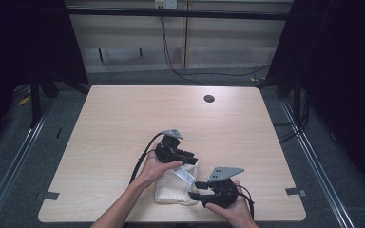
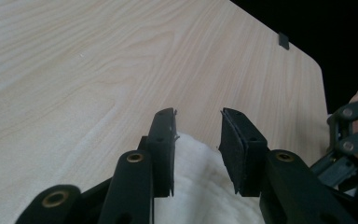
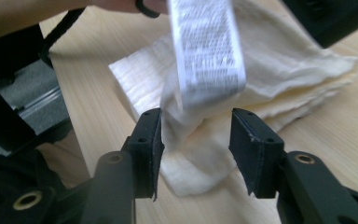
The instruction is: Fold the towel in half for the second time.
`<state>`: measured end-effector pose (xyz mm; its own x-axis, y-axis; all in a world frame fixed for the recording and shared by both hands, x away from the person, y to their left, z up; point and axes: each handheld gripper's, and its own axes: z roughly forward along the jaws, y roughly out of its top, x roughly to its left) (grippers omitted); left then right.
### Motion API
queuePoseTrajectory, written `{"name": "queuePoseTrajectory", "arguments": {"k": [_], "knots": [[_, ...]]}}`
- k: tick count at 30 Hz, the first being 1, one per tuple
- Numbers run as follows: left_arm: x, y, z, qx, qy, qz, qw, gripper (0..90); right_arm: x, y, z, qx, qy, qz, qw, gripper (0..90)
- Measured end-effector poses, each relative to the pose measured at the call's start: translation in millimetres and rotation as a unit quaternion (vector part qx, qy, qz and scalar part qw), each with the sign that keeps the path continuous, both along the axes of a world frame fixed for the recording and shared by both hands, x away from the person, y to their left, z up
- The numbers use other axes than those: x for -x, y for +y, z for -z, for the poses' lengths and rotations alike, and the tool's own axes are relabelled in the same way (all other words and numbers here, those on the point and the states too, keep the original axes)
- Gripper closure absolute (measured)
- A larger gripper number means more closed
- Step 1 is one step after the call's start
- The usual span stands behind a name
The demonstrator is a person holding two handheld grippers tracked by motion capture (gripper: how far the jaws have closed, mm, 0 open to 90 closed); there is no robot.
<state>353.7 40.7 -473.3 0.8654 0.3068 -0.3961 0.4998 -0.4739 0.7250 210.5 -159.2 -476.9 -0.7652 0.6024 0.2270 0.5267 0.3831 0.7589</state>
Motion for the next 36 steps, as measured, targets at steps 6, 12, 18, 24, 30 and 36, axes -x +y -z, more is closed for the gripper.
{"name": "queuePoseTrajectory", "arguments": {"k": [6,12,18,24,30,36], "knots": [[-2.8,16.2,-9.9,0.004,-0.01,-0.018,0.9998,61.6,1.3,-16.1,-5.1,-0.008,-0.008,0.02,0.9997,49.4],[-1.2,38.6,-14.1,-0.017,-0.03,-0.04,0.9986,57.6,-7.8,-31.9,-12.1,-0.016,-0.023,0.045,0.9986,48.9],[7.5,65.2,-22.1,-0.042,-0.047,-0.061,0.9961,54.2,-20.3,-41.9,-16.0,-0.003,-0.031,0.067,0.9973,48.3],[18.8,95.0,-27.1,-0.051,-0.065,-0.068,0.9943,53.8,-24.9,-54.1,-24.4,-0.009,-0.043,0.082,0.9957,53.0],[27.9,115.0,-30.9,-0.057,-0.059,-0.091,0.9925,47.3,-28.4,-75.3,-33.3,-0.02,-0.053,0.094,0.994,54.0],[41.9,145.7,-30.4,-0.069,-0.051,-0.127,0.9882,38.1,-25.3,-91.3,-26.1,-0.019,-0.044,0.103,0.9935,52.4]]}}
